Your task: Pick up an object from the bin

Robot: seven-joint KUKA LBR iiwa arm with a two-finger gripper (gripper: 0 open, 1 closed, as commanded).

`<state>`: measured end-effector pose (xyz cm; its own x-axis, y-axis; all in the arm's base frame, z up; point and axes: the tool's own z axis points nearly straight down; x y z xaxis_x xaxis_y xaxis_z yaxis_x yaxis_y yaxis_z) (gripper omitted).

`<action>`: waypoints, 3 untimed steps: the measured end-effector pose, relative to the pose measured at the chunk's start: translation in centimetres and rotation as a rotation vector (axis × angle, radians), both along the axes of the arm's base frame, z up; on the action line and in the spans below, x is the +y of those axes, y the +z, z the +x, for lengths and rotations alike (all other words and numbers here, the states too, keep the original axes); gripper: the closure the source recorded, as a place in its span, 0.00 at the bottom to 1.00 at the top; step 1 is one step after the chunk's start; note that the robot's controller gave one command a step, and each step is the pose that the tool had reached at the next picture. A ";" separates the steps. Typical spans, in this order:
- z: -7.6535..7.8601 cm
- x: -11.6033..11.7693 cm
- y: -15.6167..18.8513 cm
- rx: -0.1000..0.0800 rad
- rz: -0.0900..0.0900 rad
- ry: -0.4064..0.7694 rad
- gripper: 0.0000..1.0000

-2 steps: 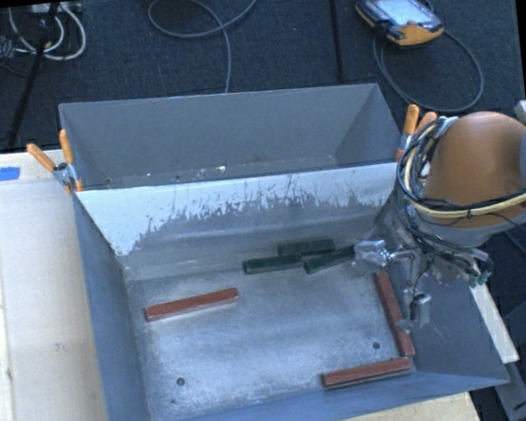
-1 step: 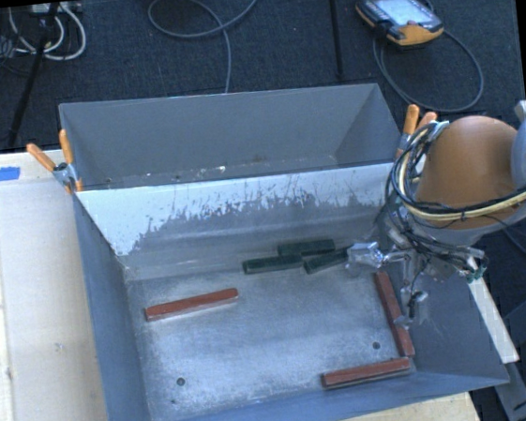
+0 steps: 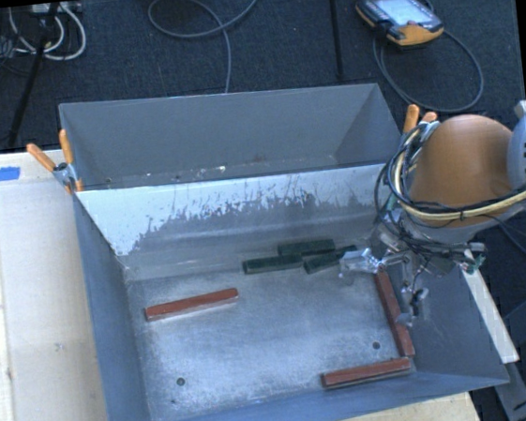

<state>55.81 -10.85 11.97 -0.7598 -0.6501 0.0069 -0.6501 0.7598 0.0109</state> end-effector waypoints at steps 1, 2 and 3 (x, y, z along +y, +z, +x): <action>0.7 -1.0 1.3 -0.022 -0.005 0.130 0.00; 0.3 -1.3 -4.8 -0.011 0.002 0.537 1.00; 0.3 -1.3 -4.8 -0.011 0.002 0.537 1.00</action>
Offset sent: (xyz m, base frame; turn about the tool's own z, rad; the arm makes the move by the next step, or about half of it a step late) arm 0.0018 -0.0142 -0.0497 -0.5407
